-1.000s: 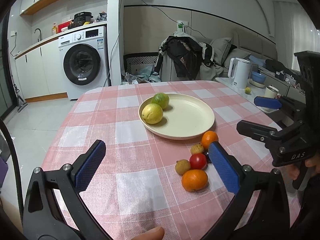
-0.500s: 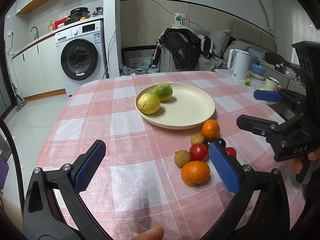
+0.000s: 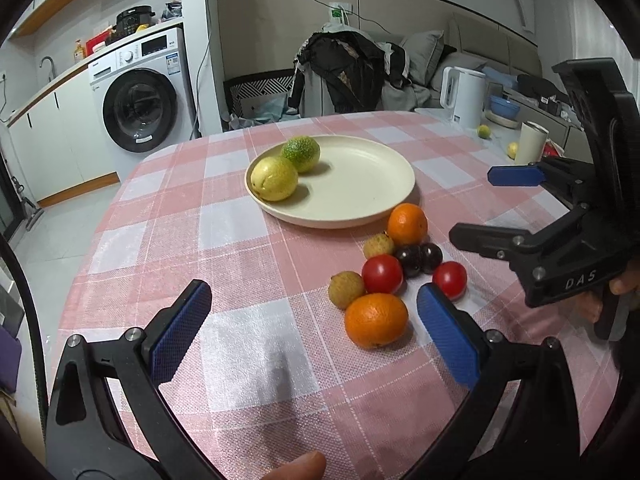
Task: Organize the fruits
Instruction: 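Grasp a mandarin orange with the left tool while the right tool grasps a red tomato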
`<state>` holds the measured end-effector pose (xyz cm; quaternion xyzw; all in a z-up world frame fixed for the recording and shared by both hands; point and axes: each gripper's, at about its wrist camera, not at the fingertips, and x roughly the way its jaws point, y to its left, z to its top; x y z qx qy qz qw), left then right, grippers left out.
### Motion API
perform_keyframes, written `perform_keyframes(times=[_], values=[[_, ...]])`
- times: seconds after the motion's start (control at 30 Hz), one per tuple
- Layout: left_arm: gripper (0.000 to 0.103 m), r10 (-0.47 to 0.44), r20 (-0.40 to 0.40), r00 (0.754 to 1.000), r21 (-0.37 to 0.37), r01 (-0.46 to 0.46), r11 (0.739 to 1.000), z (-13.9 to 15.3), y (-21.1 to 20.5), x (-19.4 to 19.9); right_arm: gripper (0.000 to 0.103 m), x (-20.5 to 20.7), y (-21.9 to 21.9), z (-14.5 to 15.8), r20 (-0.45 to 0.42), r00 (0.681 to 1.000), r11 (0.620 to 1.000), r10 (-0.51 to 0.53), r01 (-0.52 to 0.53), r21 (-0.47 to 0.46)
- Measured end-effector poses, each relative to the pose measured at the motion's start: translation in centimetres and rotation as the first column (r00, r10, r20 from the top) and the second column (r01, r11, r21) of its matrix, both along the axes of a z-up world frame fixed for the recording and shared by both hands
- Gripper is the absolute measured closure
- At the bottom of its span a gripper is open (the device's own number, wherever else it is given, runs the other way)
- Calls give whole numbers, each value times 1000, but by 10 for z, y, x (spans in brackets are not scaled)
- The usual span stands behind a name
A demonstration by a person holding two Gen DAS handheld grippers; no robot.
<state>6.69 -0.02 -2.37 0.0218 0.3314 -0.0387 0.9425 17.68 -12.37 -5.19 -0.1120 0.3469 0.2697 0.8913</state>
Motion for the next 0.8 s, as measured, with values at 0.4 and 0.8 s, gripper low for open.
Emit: perform_keyframes(times=[0.4,0.8], values=[[0,1,-64,998,-5,-1,1000,-16,1,13,0,3,12,-29,-140,988,996,64,-72,-57],[0,13,-140,990,-48,-20,999,-29,5,26,15,-5,20,-40,-200,969,986,144,-159,-60]])
